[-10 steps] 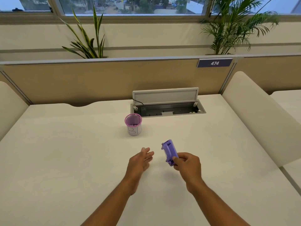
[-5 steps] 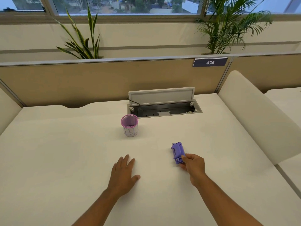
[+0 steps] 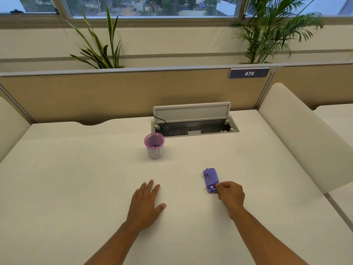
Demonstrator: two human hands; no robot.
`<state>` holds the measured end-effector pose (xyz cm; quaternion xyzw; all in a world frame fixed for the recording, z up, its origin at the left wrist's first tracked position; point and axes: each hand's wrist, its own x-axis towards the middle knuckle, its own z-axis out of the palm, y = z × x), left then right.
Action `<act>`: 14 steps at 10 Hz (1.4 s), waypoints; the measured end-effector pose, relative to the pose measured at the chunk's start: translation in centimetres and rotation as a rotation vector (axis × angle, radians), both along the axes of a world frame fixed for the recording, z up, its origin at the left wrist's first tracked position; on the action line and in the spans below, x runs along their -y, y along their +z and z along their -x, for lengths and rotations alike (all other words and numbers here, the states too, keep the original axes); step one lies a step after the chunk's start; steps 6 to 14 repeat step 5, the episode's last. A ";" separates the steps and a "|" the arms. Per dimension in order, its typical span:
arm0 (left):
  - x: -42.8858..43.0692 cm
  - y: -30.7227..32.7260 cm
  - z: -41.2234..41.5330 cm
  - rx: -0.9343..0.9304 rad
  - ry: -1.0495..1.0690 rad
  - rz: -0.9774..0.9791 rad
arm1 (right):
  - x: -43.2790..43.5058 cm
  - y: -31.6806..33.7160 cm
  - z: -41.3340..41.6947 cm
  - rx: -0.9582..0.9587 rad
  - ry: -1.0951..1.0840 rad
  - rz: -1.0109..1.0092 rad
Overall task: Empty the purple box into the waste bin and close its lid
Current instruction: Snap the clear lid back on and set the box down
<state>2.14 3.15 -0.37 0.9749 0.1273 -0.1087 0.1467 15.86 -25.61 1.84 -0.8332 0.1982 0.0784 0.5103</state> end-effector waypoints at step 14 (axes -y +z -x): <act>0.6 3.0 -1.2 -0.016 0.006 -0.030 | 0.6 1.4 -0.8 0.005 0.095 0.148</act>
